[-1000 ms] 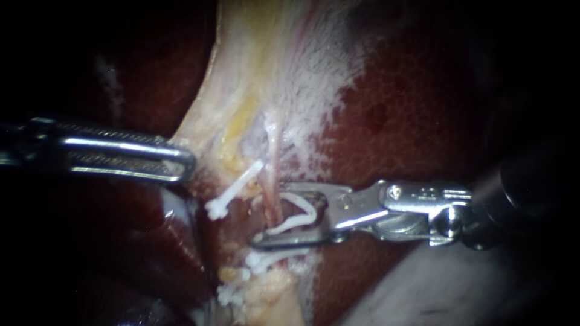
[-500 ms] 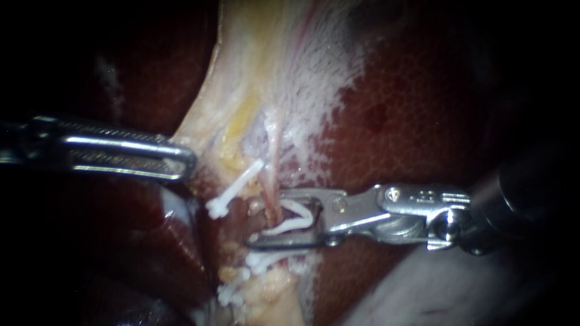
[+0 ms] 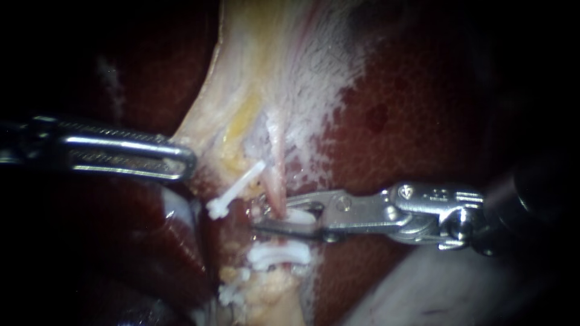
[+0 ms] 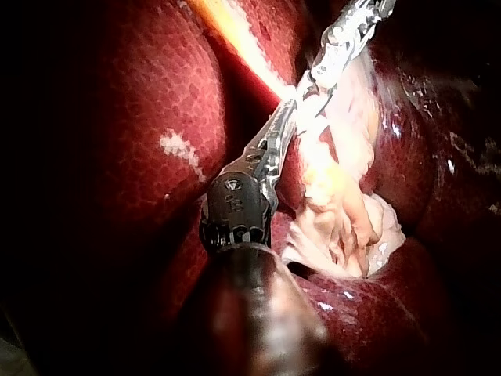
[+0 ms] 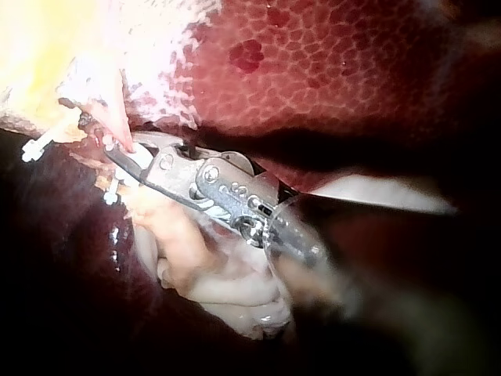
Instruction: Clipping third clip right tube
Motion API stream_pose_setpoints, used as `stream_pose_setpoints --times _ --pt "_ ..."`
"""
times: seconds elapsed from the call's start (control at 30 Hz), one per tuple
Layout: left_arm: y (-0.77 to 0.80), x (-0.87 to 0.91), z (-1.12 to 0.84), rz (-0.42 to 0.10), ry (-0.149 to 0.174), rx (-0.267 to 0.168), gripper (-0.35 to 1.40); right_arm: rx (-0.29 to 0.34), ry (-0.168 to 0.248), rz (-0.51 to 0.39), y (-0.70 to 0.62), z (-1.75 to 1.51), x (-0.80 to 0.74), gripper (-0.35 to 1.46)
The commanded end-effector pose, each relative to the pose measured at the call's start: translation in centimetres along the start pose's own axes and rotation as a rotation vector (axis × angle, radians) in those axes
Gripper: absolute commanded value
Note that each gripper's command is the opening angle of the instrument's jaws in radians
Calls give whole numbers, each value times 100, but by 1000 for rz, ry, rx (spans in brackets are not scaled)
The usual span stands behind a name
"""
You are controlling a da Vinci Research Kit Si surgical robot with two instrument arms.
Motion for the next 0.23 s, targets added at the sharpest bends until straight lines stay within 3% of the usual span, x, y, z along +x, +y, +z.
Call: stream_pose_setpoints --times 0.03,0.23 --pt "0 0 0 0 0 0 -35 0 0 -1 0 0 0 -35" --pt "0 0 1 0 0 0 -35 1 0 -2 0 0 -1 -35"
